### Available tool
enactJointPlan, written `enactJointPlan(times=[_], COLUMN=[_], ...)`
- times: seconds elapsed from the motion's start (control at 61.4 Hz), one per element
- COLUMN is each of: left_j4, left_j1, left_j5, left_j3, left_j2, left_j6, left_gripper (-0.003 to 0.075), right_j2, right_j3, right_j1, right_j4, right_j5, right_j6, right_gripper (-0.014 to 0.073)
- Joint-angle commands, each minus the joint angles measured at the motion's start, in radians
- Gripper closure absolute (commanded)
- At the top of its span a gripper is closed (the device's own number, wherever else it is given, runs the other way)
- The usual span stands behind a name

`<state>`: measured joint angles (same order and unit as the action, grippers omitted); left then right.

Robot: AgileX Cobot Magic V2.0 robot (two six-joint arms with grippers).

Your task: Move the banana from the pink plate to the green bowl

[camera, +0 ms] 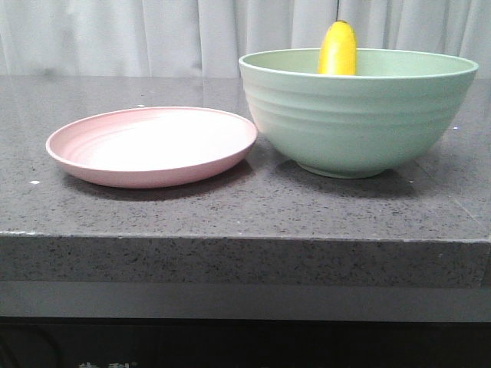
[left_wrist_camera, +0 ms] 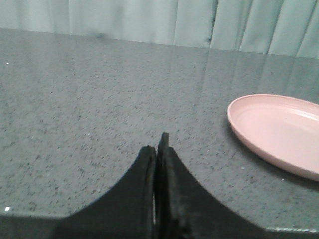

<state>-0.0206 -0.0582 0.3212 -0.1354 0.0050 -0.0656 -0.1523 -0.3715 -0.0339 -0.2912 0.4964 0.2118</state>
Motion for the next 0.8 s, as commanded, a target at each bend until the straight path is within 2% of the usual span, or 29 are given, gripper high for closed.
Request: enactJointPlan(times=[0.0,0.163,0.782], left_j4=[0.002,-0.005,-0.008], left_j1=[0.022,0.022,0.022], left_j5=[-0.112,-0.221,-0.201], left_j3=[0.041,0.147,0.144], left_j2=[-0.037,-0.035,-0.035], left_j6=[-0.001,-0.001,-0.001], left_gripper=[0.0738,0.0738,0.0738], right_j2=[-0.009,-0.009,-0.009], right_j3=[-0.026,-0.026,-0.026], right_j1=[0.000,0.000,0.000], right_j4=[-0.012,-0.012,-0.012], right_j5=[-0.086,-0.086,-0.086], right_j6=[0.011,0.011,0.011], right_gripper=[0.0662,0.0662,0.0662])
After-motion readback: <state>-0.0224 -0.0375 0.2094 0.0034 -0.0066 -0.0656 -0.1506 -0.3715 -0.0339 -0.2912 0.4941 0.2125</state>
